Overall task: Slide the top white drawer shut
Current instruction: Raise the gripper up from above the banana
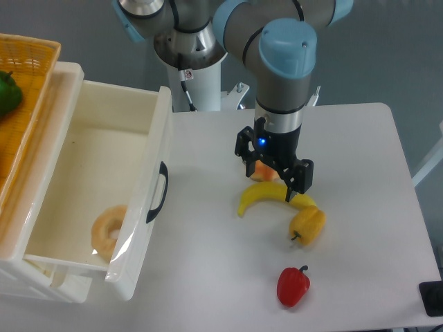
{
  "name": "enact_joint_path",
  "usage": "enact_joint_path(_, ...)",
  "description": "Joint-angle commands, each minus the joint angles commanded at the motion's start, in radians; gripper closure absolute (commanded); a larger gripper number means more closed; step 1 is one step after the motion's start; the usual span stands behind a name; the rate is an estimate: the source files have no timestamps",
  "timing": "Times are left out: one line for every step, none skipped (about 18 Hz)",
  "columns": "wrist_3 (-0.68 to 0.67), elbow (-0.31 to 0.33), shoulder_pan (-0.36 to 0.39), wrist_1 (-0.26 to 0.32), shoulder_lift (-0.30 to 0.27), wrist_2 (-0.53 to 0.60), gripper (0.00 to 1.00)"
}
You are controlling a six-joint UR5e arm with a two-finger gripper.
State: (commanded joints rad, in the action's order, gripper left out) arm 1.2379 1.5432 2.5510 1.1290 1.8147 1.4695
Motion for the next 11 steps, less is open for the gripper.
enact_joint_path(0.002,0.002,0.000,0.000,0.002,0.002,0.00)
enact_joint_path(-0.002,0.003,-0.002,0.000,0.003,0.002,0.00)
enact_joint_path(-0.009,0.000,-0.003,0.000,0.006,0.000,0.00)
enact_joint_path(-0.009,0.000,-0.003,-0.005,0.011,0.000,0.00)
enact_joint_path(-0.011,0.002,-0.003,-0.006,0.015,0.002,0.00)
enact_joint_path(-0.011,0.008,-0.003,-0.008,0.015,0.002,0.00)
enact_joint_path(-0.011,0.009,-0.003,-0.009,0.017,0.002,0.00)
enact_joint_path(-0.012,0.009,-0.003,-0.008,0.018,0.002,0.00)
enact_joint_path(-0.015,0.011,-0.003,-0.008,0.023,0.002,0.00)
enact_joint_path(-0.021,0.011,-0.005,-0.009,0.025,0.002,0.00)
enact_joint_path(-0.037,0.011,-0.003,-0.009,0.029,0.002,0.00)
